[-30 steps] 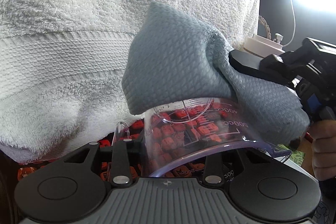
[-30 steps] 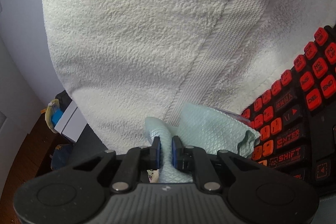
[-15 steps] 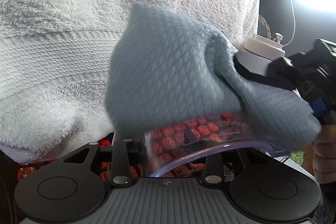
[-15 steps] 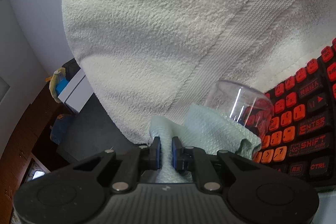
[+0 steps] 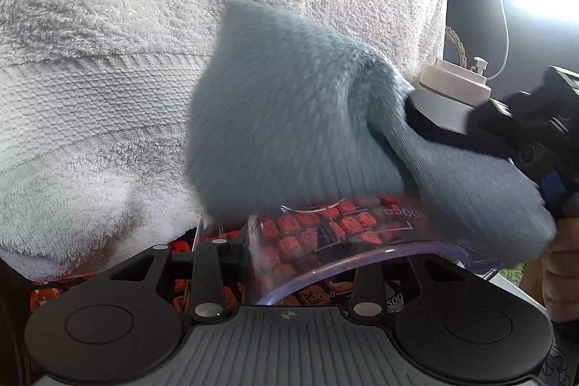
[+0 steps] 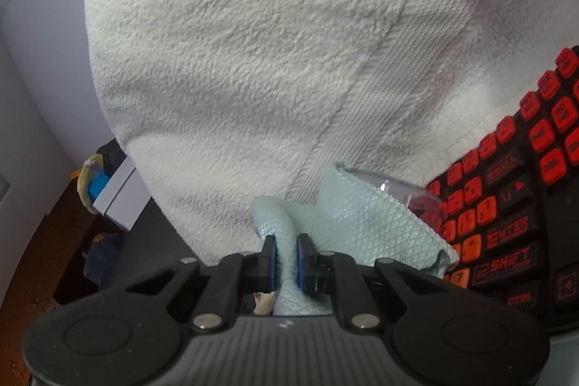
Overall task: Clean container
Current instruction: 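Rub the green cloth back and forth over the cup's rim with the right gripper, then sweep the green cloth across the cup's outer wall with the right gripper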
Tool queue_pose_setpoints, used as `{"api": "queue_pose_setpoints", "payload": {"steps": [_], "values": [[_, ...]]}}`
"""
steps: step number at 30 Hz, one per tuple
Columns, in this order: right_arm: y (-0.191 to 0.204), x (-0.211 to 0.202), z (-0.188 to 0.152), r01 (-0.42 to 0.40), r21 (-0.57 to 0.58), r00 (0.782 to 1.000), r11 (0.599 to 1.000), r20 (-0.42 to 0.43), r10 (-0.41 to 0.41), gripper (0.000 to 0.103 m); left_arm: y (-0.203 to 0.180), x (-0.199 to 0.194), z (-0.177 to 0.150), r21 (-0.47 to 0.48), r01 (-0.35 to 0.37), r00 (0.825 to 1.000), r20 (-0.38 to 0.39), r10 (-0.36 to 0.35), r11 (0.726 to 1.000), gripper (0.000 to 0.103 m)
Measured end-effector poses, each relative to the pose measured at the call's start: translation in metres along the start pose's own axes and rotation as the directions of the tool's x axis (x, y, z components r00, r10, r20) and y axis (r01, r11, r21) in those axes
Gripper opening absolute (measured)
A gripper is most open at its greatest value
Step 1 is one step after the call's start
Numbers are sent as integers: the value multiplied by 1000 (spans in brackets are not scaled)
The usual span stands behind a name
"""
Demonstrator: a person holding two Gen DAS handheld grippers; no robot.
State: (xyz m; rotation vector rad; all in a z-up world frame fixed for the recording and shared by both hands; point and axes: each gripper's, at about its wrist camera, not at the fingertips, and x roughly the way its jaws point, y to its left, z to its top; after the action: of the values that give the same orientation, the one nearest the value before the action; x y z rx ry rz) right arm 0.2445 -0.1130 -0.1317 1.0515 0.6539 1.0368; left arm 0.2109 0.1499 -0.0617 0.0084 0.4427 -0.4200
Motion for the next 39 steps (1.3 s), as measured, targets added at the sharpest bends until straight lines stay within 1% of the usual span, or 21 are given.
{"api": "queue_pose_setpoints", "payload": {"steps": [3, 5, 7, 12, 17, 21, 23, 27, 30, 32, 36, 39], "values": [[6, 10, -10, -31, -30, 998, 999, -64, 29, 9, -1, 2, 1, 1, -1, 1000, 0, 1, 1000, 36], [11, 11, -12, -26, -65, 997, 998, -76, 21, 9, 0, 0, 1, 5, -3, 1000, -1, 3, 1000, 36], [11, 9, -9, -21, -68, 997, 997, -78, 16, 9, -1, 0, 0, 4, -3, 1000, -1, 3, 1000, 36], [3, -2, 2, 9, -27, 1000, 1000, 4, -9, 9, -3, 0, 0, 4, -3, 1000, -1, 3, 1000, 36], [-10, -15, 13, 30, 49, 995, 998, 93, -35, 9, -1, -1, -1, 4, -3, 1000, 0, 3, 1000, 36], [-14, -16, 15, 26, 75, 994, 997, 103, -34, 9, -1, 1, 1, 3, -1, 1000, 0, 1, 1000, 36], [-11, -14, 12, 25, 63, 995, 998, 91, -30, 10, -1, 3, 3, 3, -1, 1000, -1, 1, 1000, 36], [-4, -3, 2, 1, 39, 1000, 999, 25, -2, 10, -1, 3, 4, 2, -1, 1000, 0, 1, 1000, 36], [6, 5, -5, -8, -13, 999, 1000, -35, 7, 10, -1, 4, 4, 2, -1, 1000, 0, 1, 1000, 36], [11, 7, -8, -10, -47, 998, 999, -56, 8, 10, -1, 4, 4, 2, -1, 1000, 0, 1, 1000, 36], [11, 5, -5, -4, -53, 998, 999, -56, 1, 9, -2, 6, 5, 1, 0, 1000, 0, 0, 1000, 36], [9, -1, -1, 12, -57, 1000, 998, -27, -13, 9, -1, 5, 5, 1, 1, 1000, 0, -1, 1000, 36]]}}
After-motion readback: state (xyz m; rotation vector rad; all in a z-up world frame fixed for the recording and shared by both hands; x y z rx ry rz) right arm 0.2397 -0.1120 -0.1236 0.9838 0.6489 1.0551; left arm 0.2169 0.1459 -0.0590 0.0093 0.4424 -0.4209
